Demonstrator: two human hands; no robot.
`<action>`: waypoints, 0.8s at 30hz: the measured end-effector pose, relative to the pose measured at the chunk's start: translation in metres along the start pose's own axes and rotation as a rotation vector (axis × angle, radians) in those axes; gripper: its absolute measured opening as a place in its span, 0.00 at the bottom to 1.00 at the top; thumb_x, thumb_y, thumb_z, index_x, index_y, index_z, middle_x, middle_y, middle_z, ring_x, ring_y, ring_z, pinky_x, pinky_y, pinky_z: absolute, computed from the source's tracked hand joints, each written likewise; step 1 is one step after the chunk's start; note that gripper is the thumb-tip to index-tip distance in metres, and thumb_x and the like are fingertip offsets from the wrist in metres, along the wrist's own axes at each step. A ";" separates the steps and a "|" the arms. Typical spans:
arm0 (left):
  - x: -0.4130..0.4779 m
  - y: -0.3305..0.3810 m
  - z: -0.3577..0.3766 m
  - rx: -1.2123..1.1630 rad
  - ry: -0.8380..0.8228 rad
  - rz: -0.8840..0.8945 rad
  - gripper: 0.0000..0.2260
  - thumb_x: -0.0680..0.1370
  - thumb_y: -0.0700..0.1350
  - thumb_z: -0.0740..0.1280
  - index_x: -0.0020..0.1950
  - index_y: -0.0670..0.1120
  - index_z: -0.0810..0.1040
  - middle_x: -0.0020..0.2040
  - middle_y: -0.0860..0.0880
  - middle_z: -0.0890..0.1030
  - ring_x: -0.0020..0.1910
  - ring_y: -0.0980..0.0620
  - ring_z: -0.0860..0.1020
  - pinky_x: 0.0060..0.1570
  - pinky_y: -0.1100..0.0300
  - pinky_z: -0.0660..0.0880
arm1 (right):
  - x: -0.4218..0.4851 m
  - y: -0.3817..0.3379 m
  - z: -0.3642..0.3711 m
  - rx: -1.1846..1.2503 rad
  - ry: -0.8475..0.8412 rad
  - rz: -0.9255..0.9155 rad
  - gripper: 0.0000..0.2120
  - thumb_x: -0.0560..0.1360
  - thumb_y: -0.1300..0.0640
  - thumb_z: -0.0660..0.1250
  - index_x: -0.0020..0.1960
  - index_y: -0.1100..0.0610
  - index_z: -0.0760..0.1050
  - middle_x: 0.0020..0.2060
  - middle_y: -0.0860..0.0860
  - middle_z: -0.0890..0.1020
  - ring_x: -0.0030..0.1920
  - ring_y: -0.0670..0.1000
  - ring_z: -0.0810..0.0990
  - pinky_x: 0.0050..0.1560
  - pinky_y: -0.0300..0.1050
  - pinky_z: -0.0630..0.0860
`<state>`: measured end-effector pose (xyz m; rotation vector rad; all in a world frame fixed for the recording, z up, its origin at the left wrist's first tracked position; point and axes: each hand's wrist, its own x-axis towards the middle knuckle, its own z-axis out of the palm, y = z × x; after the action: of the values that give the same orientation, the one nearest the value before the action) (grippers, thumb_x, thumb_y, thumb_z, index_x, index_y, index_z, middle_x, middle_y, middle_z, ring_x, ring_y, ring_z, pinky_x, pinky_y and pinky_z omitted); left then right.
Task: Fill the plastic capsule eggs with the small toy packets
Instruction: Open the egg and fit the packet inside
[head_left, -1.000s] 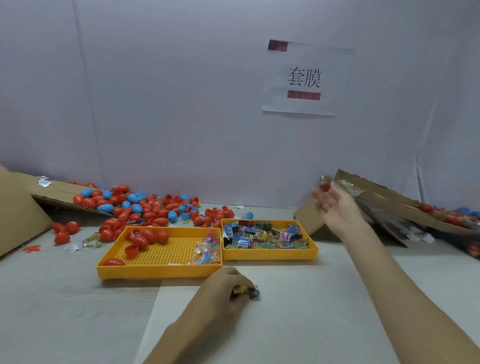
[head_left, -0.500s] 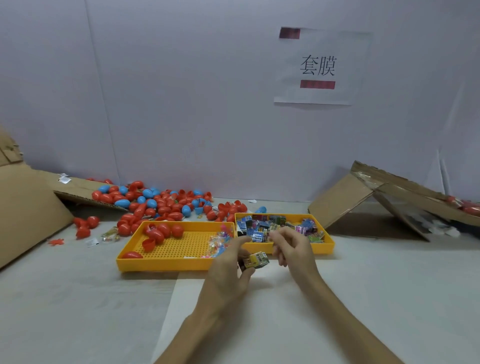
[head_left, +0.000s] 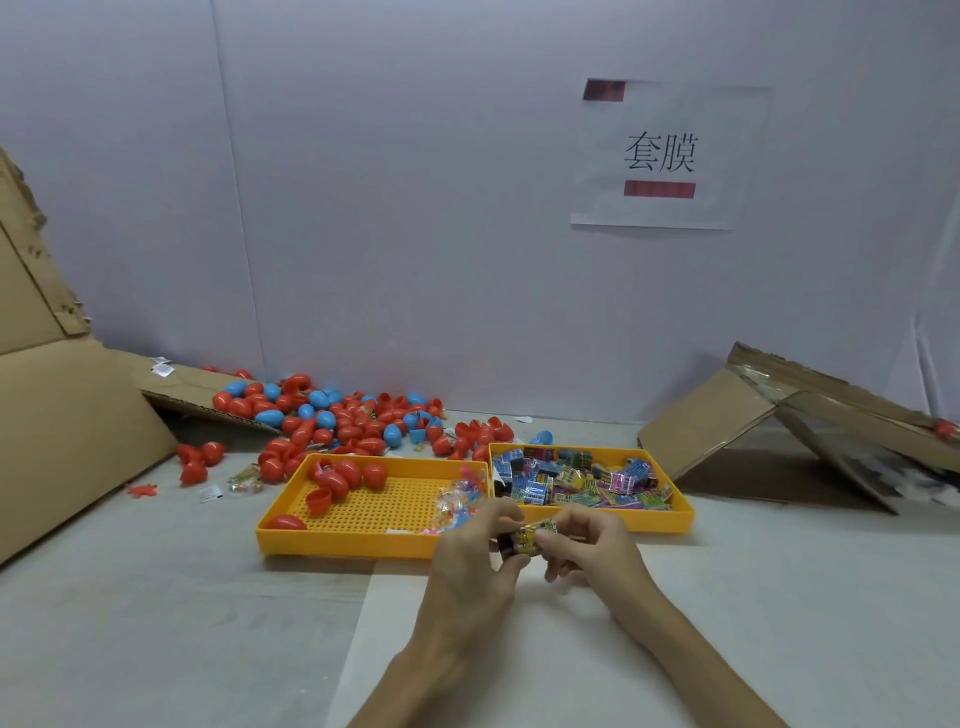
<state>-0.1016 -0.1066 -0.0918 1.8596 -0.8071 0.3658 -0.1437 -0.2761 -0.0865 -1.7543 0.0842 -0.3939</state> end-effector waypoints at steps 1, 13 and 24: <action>0.000 0.000 0.000 -0.003 0.003 0.001 0.18 0.71 0.37 0.79 0.55 0.51 0.78 0.48 0.59 0.83 0.51 0.72 0.78 0.49 0.69 0.78 | 0.000 -0.002 0.000 0.010 -0.001 0.011 0.10 0.75 0.63 0.74 0.37 0.58 0.77 0.31 0.57 0.82 0.30 0.55 0.82 0.32 0.43 0.76; 0.000 0.000 0.001 -0.007 0.040 0.011 0.14 0.71 0.36 0.78 0.52 0.48 0.79 0.47 0.56 0.84 0.50 0.67 0.79 0.48 0.72 0.77 | -0.001 -0.007 -0.001 -0.046 0.030 0.016 0.11 0.79 0.62 0.68 0.40 0.61 0.85 0.35 0.57 0.85 0.30 0.53 0.81 0.34 0.40 0.74; 0.000 0.001 -0.005 -0.087 -0.017 -0.070 0.12 0.72 0.37 0.77 0.49 0.49 0.80 0.44 0.59 0.83 0.47 0.59 0.82 0.46 0.65 0.80 | 0.008 0.009 -0.027 0.014 0.383 0.010 0.06 0.78 0.62 0.70 0.43 0.59 0.84 0.35 0.54 0.86 0.36 0.52 0.85 0.41 0.44 0.81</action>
<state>-0.1018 -0.1025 -0.0883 1.8069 -0.7555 0.2667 -0.1433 -0.3051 -0.0885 -1.6451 0.3618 -0.7174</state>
